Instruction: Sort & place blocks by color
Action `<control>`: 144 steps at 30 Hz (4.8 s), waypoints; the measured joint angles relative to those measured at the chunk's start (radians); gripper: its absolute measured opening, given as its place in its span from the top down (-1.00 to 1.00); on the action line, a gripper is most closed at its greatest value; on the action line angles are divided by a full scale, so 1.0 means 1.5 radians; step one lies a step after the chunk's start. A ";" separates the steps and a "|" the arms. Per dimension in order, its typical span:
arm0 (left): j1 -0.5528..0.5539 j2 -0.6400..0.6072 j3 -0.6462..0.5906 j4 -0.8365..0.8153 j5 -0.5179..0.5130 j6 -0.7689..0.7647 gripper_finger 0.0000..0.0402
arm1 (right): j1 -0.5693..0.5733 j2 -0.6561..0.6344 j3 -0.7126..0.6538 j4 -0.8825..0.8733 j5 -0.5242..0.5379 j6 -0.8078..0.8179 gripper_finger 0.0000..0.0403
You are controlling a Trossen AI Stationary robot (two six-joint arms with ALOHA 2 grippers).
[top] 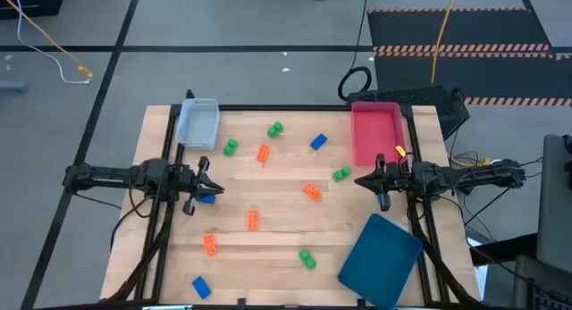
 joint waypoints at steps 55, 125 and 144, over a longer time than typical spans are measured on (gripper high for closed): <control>0.000 0.000 0.000 0.000 0.000 0.000 0.81 | 0.000 0.000 0.000 0.000 0.000 0.000 1.00; 0.013 0.000 0.000 0.013 -0.142 -0.068 0.81 | 0.000 0.040 0.000 0.027 0.159 -0.192 0.18; 0.013 0.000 0.000 0.118 -0.166 -0.111 0.81 | 0.000 0.040 0.000 0.033 0.265 -0.133 -0.29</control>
